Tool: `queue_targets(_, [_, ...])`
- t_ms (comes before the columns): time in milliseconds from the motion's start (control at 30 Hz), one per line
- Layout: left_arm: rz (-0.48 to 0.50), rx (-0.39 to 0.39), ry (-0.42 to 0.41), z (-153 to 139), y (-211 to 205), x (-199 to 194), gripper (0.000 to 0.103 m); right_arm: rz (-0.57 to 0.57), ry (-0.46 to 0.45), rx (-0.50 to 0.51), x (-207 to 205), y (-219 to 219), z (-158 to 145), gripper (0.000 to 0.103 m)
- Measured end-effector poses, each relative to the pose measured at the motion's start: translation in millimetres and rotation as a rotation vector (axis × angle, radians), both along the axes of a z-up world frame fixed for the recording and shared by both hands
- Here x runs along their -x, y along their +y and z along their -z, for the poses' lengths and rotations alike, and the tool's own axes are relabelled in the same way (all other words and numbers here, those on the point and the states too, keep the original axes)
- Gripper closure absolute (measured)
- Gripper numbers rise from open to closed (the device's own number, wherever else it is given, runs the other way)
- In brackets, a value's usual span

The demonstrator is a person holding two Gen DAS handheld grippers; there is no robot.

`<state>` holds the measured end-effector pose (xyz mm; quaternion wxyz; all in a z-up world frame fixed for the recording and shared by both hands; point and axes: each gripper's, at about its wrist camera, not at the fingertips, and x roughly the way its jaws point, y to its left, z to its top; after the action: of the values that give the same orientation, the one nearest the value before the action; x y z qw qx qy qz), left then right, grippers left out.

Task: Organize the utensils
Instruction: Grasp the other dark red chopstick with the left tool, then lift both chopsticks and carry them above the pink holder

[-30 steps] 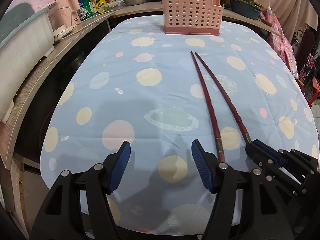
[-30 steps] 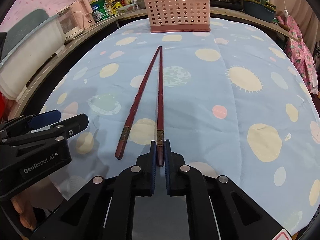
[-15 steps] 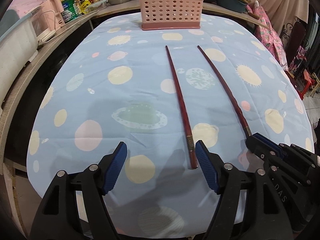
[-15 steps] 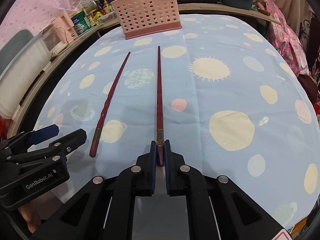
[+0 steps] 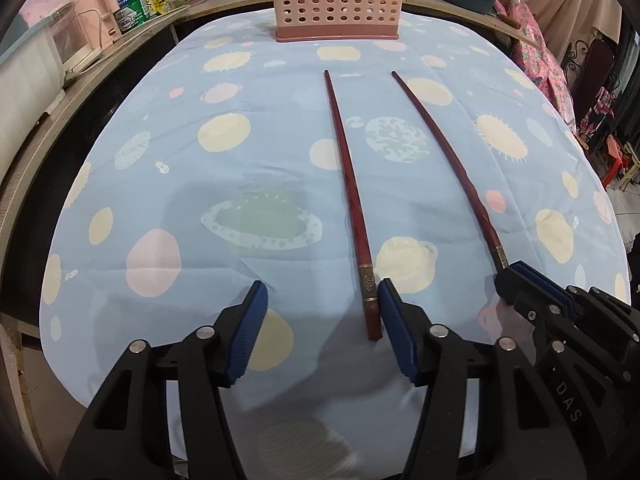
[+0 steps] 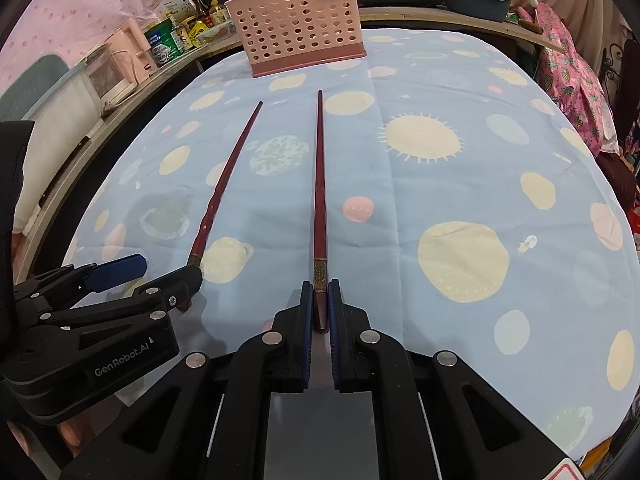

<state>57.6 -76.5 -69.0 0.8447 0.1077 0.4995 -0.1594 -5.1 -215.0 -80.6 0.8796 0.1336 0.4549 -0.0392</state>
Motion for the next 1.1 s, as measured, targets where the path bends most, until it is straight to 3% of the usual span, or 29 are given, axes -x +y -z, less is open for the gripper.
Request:
queue_targets(333, [0.013, 0.023, 0.03, -3.1, 4.2, 1.1, 0.095, -0.001, 0.0, 0.001, 0.1, 0.4, 0.0, 0.096])
queue_targets(733, [0.014, 0.026, 0.025, -12.3, 6.3, 7.2, 0.096, 0.002, -0.003, -0.003, 3.6, 1.3, -2.7, 0.096])
queue_targets(1100, [0.023, 0.045, -0.045, -50.5, 11.2, 16.2, 0.096, 0.007, -0.051, -0.024, 13.4, -2.1, -27.7, 0.096])
